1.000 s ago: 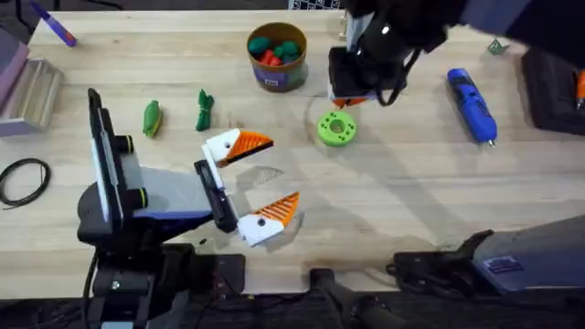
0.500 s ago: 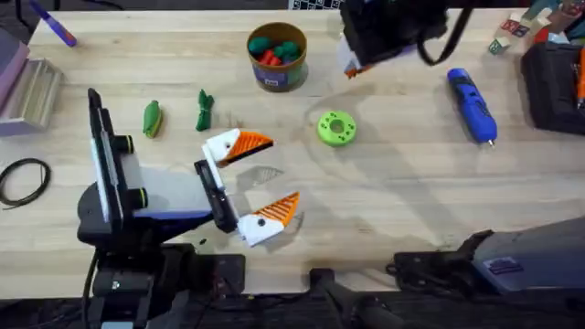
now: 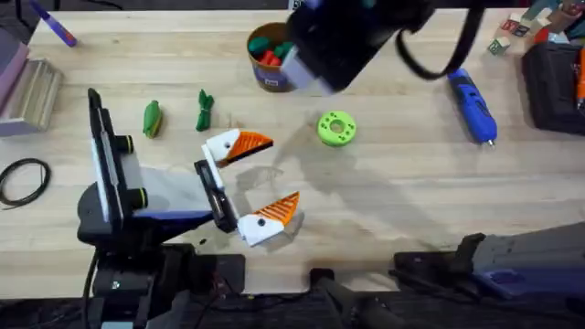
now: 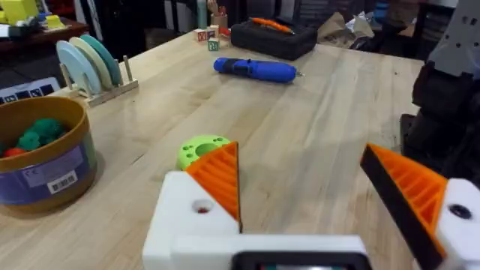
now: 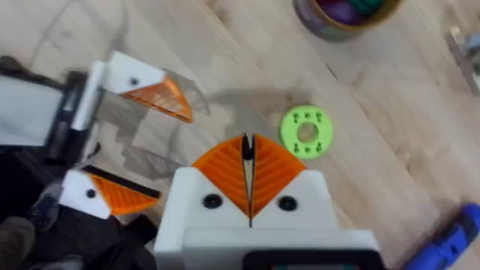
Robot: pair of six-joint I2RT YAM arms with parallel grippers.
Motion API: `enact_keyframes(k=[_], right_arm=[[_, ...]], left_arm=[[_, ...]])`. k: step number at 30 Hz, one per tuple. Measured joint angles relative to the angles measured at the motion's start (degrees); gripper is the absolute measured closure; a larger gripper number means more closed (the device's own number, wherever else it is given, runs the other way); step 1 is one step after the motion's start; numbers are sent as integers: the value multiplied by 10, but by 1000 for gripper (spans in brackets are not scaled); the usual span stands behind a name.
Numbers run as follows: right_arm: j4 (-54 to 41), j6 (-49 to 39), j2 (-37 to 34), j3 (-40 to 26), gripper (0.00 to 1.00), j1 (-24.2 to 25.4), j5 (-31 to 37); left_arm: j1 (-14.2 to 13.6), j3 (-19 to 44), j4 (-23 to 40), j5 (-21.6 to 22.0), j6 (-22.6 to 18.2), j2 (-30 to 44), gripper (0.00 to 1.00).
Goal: Pick up the gripper from the table and insert it into the empty holder that is missing its gripper. Then pick up a screw, insert it into the mounting hole, and use the screwdriver to tighten it. Finally, clean up the table by picking up the vegetable and placing it into the bucket.
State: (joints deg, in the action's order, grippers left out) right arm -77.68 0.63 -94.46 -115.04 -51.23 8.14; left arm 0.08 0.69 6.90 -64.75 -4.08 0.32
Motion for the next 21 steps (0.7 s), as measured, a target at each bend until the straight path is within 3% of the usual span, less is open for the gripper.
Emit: enact_keyframes(k=[12,21], right_arm=[[48,-44,-11,-9,995,-90,0],[5,-69,-90,-120,995,-105,0]], left_arm=[[0,0,0,0,0,0,14],[0,0,0,0,0,0,15]])
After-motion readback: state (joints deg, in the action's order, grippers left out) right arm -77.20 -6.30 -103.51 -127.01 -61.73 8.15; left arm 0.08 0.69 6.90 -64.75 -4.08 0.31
